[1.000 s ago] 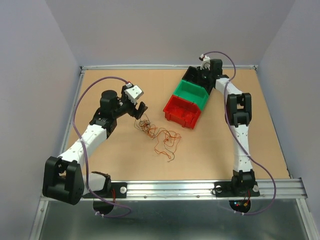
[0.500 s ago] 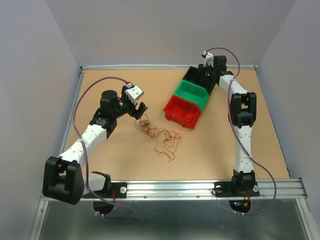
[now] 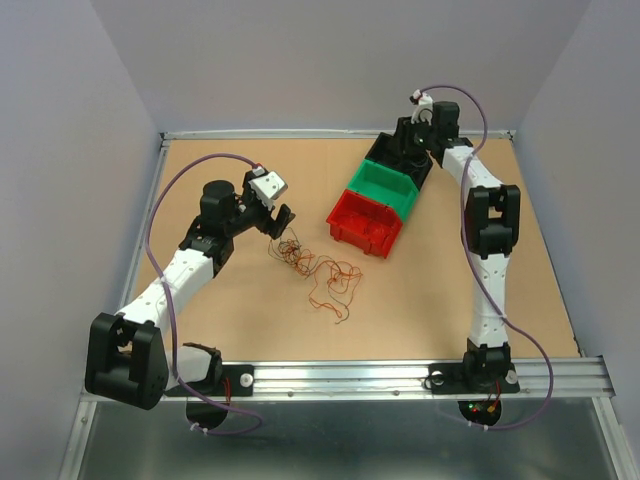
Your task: Untangle the cables
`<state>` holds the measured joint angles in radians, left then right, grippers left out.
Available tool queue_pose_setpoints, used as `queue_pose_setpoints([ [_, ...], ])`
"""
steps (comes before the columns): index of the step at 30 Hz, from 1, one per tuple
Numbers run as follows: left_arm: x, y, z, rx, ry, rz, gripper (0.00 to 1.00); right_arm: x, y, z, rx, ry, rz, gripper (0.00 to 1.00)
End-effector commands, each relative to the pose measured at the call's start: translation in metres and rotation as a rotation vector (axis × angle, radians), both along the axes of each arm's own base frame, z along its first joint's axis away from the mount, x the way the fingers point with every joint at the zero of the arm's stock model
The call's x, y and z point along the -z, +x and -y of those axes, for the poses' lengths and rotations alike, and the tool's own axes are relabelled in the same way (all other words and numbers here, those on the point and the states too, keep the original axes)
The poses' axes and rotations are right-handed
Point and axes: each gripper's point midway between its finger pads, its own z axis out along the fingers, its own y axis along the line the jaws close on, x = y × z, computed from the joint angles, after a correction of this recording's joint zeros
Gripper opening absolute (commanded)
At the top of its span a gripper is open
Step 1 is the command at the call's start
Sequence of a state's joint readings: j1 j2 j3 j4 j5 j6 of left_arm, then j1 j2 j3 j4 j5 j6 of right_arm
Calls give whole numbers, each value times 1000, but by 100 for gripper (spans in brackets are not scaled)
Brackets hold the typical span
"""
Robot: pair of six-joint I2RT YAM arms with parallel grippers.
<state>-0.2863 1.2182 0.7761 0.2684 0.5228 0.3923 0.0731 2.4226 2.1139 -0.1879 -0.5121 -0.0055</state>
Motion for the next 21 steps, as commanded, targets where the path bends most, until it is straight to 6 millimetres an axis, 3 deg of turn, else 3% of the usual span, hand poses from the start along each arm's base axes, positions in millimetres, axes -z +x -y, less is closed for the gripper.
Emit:
queue_pose_setpoints([
  [1, -17, -2, 2, 19, -12, 65, 86, -32, 1, -6, -13, 64, 86, 53],
  [5, -15, -1, 3, 20, -11, 61, 86, -38, 5, -14, -23, 134, 114, 58],
  [13, -14, 0, 2, 18, -7, 59, 86, -56, 6, -36, -93, 312, 114, 57],
  [15, -13, 0, 2, 20, -6, 57, 86, -67, 5, -41, -99, 379, 124, 62],
  [16, -13, 0, 2, 20, -5, 59, 86, -62, 2, -42, -95, 410, 108, 65],
  [17, -13, 0, 3, 21, -6, 57, 86, -77, 3, -43, -97, 466, 148, 68],
  [21, -13, 0, 3, 24, -3, 58, 86, -97, -1, -48, -106, 586, 184, 73],
])
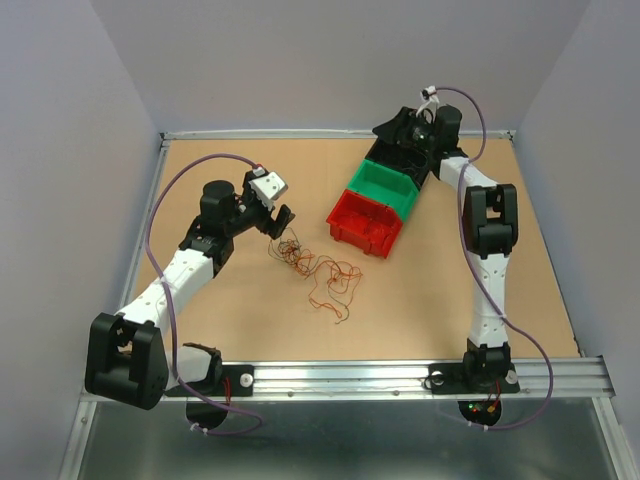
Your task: Untangle the cables
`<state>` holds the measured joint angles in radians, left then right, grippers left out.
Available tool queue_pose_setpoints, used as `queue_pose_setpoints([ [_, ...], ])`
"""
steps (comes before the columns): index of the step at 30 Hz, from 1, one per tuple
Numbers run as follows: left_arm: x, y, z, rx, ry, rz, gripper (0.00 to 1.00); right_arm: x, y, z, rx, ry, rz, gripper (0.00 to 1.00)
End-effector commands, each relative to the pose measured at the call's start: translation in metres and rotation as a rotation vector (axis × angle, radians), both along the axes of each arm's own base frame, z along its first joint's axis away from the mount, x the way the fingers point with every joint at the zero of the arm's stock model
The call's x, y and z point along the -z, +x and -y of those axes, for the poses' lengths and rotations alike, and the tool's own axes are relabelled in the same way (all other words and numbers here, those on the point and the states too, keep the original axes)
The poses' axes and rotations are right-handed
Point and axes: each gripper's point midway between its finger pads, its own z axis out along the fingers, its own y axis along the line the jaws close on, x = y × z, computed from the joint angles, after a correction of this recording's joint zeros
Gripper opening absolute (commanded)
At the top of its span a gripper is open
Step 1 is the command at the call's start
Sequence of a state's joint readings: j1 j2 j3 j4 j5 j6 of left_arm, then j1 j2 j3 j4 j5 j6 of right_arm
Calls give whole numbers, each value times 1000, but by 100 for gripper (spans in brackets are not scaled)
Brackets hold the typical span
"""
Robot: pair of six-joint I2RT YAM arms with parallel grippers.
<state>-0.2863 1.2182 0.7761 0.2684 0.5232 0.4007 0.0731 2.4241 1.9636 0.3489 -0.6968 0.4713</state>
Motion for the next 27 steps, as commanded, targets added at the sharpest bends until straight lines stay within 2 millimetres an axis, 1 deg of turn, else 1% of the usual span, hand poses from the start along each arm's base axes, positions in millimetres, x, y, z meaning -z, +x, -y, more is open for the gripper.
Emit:
queue_pose_setpoints([
  [1, -13, -1, 3, 23, -10, 51, 86, -53, -3, -6, -32, 166, 123, 73],
  [3, -12, -1, 4, 26, -10, 50, 86, -58, -1, -4, -6, 171, 124, 72],
  [4, -13, -2, 3, 26, -10, 52, 86, -72, -4, 0, 12, 165, 140, 72],
  [5, -13, -2, 4, 30, -11, 52, 86, -65, -7, 2, 32, 138, 134, 72],
  [6, -12, -3, 4, 28, -11, 49, 86, -66, -8, 6, 59, 118, 128, 72],
  [7, -15, -2, 4, 30, -12, 55, 86, -58, -4, 19, 148, 91, 75, 72],
  [8, -14, -3, 4, 31, -13, 52, 86, -80, -9, 28, 201, 58, 108, 72],
  [9, -14, -3, 4, 30, -12, 55, 86, -59, -14, 37, 260, 32, 48, 71],
  [10, -15, -3, 4, 32, -12, 55, 86, -50, -12, 57, 375, 8, 6, 71],
  [11, -16, -4, 4, 30, -14, 57, 86, -43, -21, 75, 481, -21, -22, 72],
  [13, -16, -4, 4, 31, -15, 55, 86, -33, -30, 94, 571, -44, -51, 72],
  [15, -16, -5, 4, 33, -14, 57, 86, -30, -36, 109, 650, -24, -78, 72],
  [16, -16, -5, 4, 33, -14, 58, 86, -16, -40, 118, 672, -30, -112, 72],
  [18, -17, -5, 4, 32, -13, 61, 86, -7, -44, 124, 698, -11, -150, 72],
  [20, -18, -6, 3, 31, -12, 67, 86, 9, -53, 130, 733, -13, -186, 72],
  [21, -17, -6, 4, 34, -11, 64, 86, 13, -54, 140, 782, -20, -193, 72],
  [22, -16, -6, 4, 34, -11, 63, 86, 25, -58, 144, 809, -29, -217, 72],
  [23, -16, -7, 4, 34, -11, 63, 86, 31, -59, 147, 828, -36, -227, 72],
  [24, -16, -6, 4, 33, -8, 64, 86, 37, -60, 155, 863, -44, -236, 72],
  [25, -15, -7, 4, 34, -7, 63, 86, 48, -60, 157, 869, -53, -256, 72],
  [27, -13, -5, 4, 32, -5, 59, 86, 59, -58, 158, 864, -57, -275, 71],
])
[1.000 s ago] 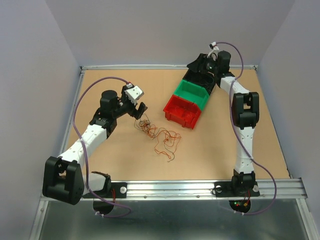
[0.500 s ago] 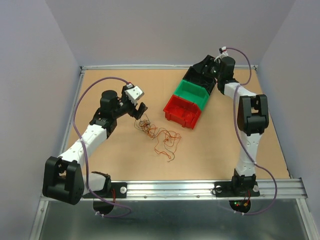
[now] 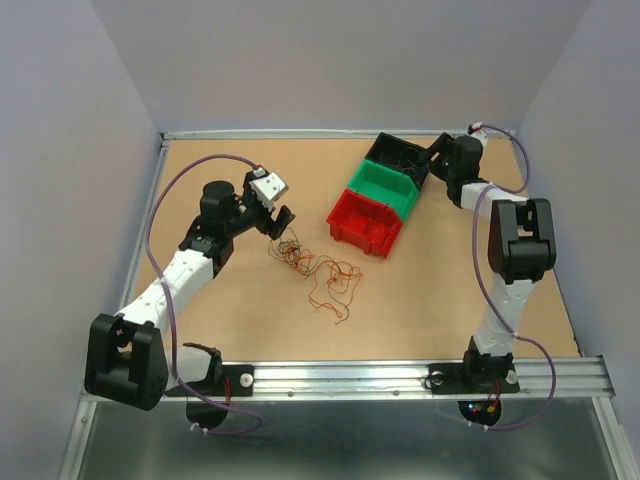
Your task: Untangle the cables
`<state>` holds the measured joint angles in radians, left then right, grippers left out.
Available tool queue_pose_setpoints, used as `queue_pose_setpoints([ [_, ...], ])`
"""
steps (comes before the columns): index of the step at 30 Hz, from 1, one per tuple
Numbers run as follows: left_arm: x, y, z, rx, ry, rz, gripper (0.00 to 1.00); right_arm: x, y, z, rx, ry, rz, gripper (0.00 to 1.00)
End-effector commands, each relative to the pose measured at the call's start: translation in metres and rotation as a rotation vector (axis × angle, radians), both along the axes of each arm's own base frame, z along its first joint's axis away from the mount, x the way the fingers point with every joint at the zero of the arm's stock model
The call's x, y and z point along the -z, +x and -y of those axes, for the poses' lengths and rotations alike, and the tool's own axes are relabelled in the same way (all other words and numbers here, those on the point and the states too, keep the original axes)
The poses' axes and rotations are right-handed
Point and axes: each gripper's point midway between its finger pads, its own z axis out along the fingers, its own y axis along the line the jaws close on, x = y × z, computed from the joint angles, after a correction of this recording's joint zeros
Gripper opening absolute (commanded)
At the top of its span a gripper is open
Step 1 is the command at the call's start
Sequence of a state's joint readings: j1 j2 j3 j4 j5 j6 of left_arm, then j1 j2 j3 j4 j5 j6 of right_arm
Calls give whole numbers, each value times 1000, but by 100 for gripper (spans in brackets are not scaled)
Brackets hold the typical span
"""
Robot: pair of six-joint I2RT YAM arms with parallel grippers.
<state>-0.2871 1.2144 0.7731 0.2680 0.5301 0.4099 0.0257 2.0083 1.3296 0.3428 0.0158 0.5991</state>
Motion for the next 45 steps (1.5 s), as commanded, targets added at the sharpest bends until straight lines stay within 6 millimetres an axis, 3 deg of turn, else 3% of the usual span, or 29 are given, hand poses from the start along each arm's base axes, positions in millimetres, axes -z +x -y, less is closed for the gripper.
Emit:
queue_pose_setpoints([
  [1, -12, -3, 3, 23, -7, 49, 86, 27, 3, 21, 95, -6, -38, 69],
  [5, -12, -3, 4, 25, -7, 49, 86, 40, 8, 17, 74, 13, -53, 54],
  [12, -12, -4, 5, 29, -7, 50, 86, 51, 11, 18, 82, 13, -68, 52],
  [15, -12, -4, 5, 31, -7, 49, 86, 52, 11, 18, 80, 16, -63, 39],
  [19, -13, -4, 5, 29, -7, 50, 86, 47, 9, 18, 79, 2, -54, 36],
  [23, -12, -4, 5, 31, -7, 47, 86, 45, 6, 25, 110, -11, -55, 38],
  [24, -12, -4, 5, 30, -6, 47, 86, 46, 6, 24, 107, -16, -60, 49],
  [26, -12, -4, 5, 31, -7, 47, 86, 46, 7, 25, 113, -19, -64, 55],
  [30, -11, -3, 5, 29, -6, 46, 86, 45, 7, 27, 117, -25, -63, 53],
  [33, -11, -3, 5, 31, -6, 46, 86, 45, 5, 28, 126, -40, -65, 45],
  [41, -10, -3, 5, 32, -5, 40, 86, 36, 4, 27, 153, -118, -57, 46],
  [45, -10, -3, 5, 32, -5, 40, 86, 31, 4, 25, 166, -152, -60, 61],
])
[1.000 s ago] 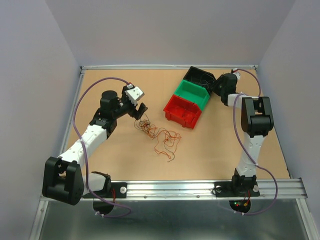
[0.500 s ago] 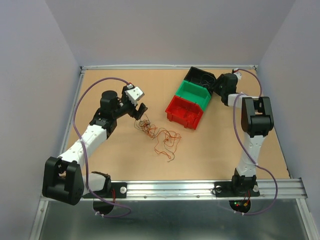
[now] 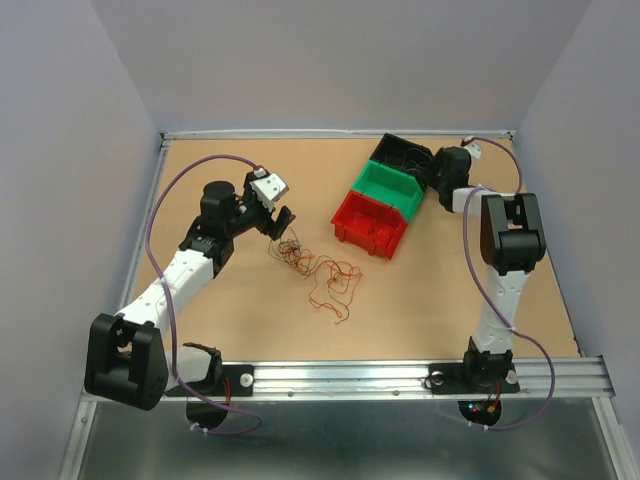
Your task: Untangle the cables
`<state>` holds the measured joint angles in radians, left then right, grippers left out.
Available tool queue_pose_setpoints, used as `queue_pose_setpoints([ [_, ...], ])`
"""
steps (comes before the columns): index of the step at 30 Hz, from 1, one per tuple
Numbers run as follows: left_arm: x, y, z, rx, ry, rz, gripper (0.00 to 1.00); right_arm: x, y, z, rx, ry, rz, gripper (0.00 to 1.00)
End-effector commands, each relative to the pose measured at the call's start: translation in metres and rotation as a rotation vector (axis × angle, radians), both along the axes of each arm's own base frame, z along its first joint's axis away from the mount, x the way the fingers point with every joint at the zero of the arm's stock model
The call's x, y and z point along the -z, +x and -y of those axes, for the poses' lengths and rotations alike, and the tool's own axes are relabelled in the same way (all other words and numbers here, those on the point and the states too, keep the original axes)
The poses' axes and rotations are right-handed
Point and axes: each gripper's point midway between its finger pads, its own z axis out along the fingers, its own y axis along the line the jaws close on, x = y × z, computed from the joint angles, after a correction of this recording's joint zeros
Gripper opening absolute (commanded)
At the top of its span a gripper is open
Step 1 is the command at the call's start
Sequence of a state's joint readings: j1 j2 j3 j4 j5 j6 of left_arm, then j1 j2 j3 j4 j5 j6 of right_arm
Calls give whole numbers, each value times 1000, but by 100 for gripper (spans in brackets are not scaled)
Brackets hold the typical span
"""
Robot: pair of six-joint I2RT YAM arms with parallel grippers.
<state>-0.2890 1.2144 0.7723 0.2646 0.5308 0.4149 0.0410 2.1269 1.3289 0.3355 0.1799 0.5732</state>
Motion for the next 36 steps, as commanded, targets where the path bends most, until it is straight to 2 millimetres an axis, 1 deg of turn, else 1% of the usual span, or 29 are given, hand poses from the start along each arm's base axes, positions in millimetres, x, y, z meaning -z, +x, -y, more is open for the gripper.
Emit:
queue_pose_setpoints([
  [1, -11, -2, 5, 27, -9, 40, 86, -39, 6, 4, 34, -70, 64, 62],
  [4, -11, -2, 5, 27, -10, 42, 86, -43, 5, 2, 43, -91, 68, 59],
  [7, -11, -2, 5, 27, -9, 40, 86, -48, 4, 2, 52, -118, 75, 52],
  [9, -10, -2, 6, 30, -9, 39, 86, -52, 3, -2, 51, -143, 78, 50],
  [11, -10, -1, 5, 27, -8, 37, 86, -55, 3, -5, 65, -181, 78, 51],
  [12, -10, -2, 5, 29, -9, 39, 86, -57, 2, -6, 67, -202, 79, 53],
  [14, -10, -2, 6, 30, -8, 38, 86, -60, 3, -10, 65, -207, 84, 54],
  [16, -10, -2, 5, 29, -8, 38, 86, -58, 3, -11, 61, -206, 83, 49],
  [17, -11, -2, 5, 29, -8, 40, 86, -58, 3, -11, 62, -208, 82, 46],
  [18, -11, -2, 5, 29, -10, 40, 86, -58, 3, -11, 62, -207, 83, 40],
  [19, -11, -3, 5, 32, -9, 40, 86, -59, 3, -12, 61, -205, 85, 28],
  [20, -11, -2, 5, 31, -8, 40, 86, -59, 4, -13, 55, -198, 91, 24],
  [22, -10, -2, 5, 29, -8, 38, 86, -58, 5, -16, 48, -183, 94, 22],
  [25, -10, -3, 5, 32, -8, 37, 86, -55, 6, -18, 37, -171, 91, 2],
  [26, -11, -3, 5, 32, -8, 38, 86, -55, 6, -19, 37, -169, 92, 1],
  [31, -9, -2, 6, 34, -6, 33, 86, -61, 7, -21, 29, -152, 109, 1],
  [34, -9, -2, 6, 36, -5, 34, 86, -69, 14, -32, -18, -123, 131, 1],
  [35, -8, -2, 6, 34, -5, 30, 86, -73, 16, -36, -32, -113, 141, 1],
  [36, -7, -1, 6, 34, -5, 29, 86, -81, 21, -39, -44, -105, 161, 1],
])
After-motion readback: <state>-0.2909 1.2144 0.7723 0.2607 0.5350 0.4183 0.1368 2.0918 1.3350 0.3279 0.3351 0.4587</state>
